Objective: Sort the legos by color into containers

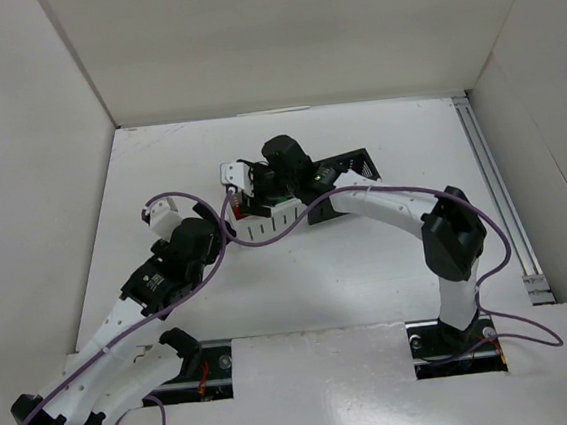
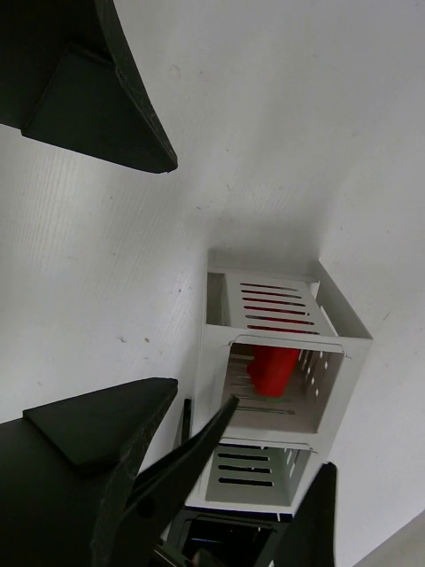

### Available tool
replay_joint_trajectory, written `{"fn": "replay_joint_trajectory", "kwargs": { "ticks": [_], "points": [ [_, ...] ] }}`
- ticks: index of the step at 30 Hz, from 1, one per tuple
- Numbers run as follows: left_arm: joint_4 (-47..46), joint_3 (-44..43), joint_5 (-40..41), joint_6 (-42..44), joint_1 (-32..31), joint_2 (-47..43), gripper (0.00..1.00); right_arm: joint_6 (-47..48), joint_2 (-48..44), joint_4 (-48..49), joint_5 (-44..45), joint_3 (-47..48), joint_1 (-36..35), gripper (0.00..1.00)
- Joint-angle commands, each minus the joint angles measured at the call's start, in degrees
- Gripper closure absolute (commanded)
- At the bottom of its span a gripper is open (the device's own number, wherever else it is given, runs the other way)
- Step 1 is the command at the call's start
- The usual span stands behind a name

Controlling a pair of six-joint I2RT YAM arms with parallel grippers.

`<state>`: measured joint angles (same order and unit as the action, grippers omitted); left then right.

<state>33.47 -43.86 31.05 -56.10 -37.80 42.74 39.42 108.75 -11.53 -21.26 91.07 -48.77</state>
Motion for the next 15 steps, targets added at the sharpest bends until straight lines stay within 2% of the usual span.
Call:
{"fn": "replay_joint_trajectory", "kwargs": {
  "ticks": [1,6,9,15],
  "points": [
    [0.01,-1.41,0.68,-0.15,0.01,-0.2,0.0,-0.4,-0.91,2.13,-1.07,2.19,-0.27,0.26],
    [1.07,-2.46,0.68,-0.15,0.01,-0.73,0.0,-0.4,-7.05,2.13,4.11,-0.88,-0.27,0.11],
    [2.47,-2.46,1.82,-0.77,0.01,-1.87,0.0,-0.4,-14.86,2.13,11.64,-6.24,-0.27,0.01],
    [3.61,-3.52,2.96,-1.3,0.01,-2.4,0.0,-1.09,-34.81,-3.4,25.54,-21.7,1.4,0.01]
  ]
}}
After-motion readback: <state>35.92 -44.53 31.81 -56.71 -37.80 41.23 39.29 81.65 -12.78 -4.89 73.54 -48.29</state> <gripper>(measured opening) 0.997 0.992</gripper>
